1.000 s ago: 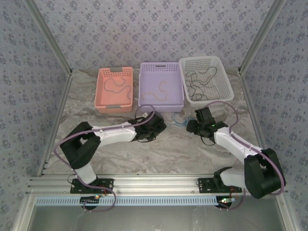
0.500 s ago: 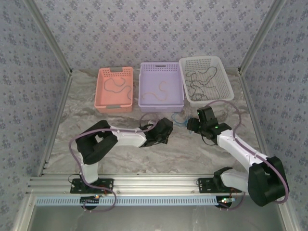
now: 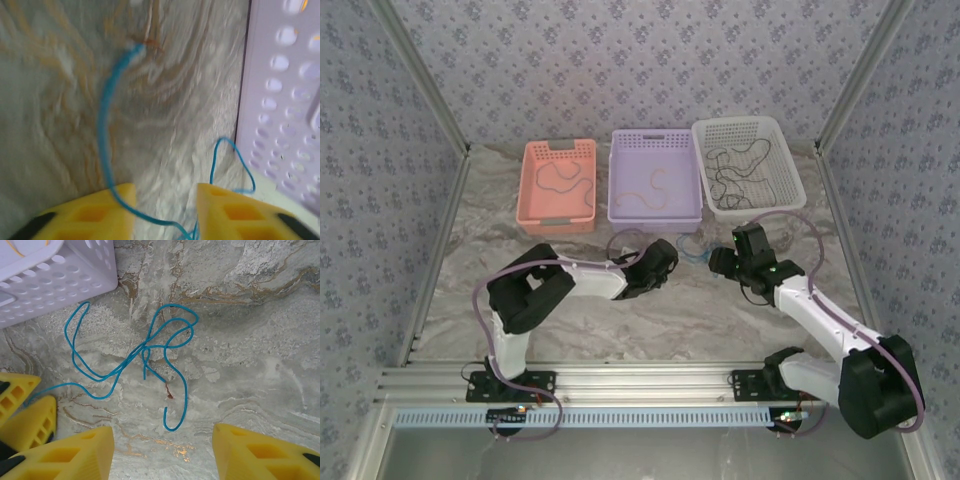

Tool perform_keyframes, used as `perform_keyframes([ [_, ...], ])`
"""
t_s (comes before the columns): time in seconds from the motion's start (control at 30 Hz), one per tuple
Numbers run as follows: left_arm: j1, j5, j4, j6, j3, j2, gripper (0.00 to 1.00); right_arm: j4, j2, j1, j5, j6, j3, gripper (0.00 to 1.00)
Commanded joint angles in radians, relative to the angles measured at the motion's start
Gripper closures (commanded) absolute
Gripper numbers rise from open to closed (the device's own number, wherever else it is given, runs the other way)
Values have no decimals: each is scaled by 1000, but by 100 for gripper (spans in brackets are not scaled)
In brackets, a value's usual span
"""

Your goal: Untangle the cables

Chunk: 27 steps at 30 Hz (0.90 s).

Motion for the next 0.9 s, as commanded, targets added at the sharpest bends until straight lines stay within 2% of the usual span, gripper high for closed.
perform_keyframes([
  [0.0, 16, -41, -20, -408, 11, 31, 80, -7, -15, -3, -5, -6, -10, 43],
  [0.13, 10, -79, 76, -383, -51, 18, 100, 21, 5, -6, -24, -25, -21, 42],
  [0.23, 0, -124, 140, -315, -112, -32, 100, 31, 29, -15, -43, -46, -31, 41],
  [0.37, -16, -138, 99, -235, -163, -119, 100, 55, 101, -22, -88, -67, -26, 37],
  [0.47, -21, -129, 122, -222, -198, -137, 100, 87, 180, -22, -96, -78, -4, 37],
  [0.6, -23, -128, 147, -218, -233, -147, 100, 101, 296, -20, -109, -131, 50, 45],
  [0.87, -17, -133, 116, -169, -246, -193, 100, 99, 469, -11, -97, -164, 147, 46],
])
